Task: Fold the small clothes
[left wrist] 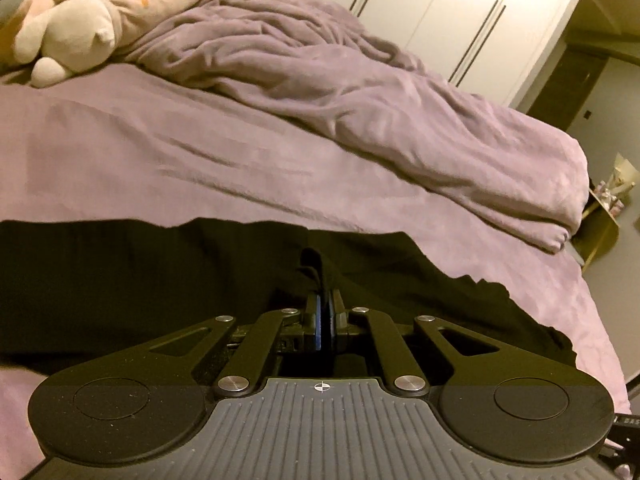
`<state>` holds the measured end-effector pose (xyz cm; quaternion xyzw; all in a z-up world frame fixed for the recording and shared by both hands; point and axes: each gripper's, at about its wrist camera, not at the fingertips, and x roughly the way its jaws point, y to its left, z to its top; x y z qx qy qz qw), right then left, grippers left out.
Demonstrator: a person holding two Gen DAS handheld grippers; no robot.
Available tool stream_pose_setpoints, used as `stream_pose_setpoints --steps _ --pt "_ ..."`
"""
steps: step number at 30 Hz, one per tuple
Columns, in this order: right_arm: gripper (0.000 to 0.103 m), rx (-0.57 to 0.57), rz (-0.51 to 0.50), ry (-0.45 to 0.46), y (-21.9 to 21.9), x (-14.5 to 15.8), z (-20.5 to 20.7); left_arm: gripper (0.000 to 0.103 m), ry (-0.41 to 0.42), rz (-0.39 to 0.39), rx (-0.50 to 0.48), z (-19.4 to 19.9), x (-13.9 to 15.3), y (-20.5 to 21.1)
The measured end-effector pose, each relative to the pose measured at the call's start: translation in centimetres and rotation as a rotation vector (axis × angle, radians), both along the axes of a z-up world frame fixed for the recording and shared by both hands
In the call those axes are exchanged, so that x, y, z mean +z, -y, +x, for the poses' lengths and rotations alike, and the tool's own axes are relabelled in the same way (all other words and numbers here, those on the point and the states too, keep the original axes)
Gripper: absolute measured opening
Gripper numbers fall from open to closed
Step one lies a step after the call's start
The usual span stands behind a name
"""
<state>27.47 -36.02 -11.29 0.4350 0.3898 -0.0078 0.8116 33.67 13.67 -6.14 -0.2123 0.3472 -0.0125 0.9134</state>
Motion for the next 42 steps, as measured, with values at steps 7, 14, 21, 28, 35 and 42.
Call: stream_pose_setpoints --steps 7,14,21,28,35,42 --pt "0.003 -0.038 -0.233 0.070 0.6 1.2 -0.7 0.005 -0.020 0.020 -0.041 0.2 -1.3 1.1" --pt "0.006 0.081 -0.279 0.064 0.6 1.9 -2.1 0.006 -0.094 0.035 -0.048 0.1 -2.8 0.4" --pt "0.011 0.087 -0.424 0.165 -0.2 5.7 -3.1 0.006 -0.099 0.065 -0.059 0.4 -3.0 1.6" --pt "0.011 0.307 -0.628 0.165 -6.3 4.7 2.5 0.006 -0.114 0.115 -0.050 0.5 -3.3 1.7" --pt "0.010 0.448 -0.706 0.171 -11.6 2.3 5.6 0.006 -0.123 0.130 -0.059 0.7 -4.1 1.9" --pt "0.010 0.358 -0.727 0.127 -10.1 0.4 6.8 0.011 -0.137 0.161 -0.048 1.2 -4.3 2.5"
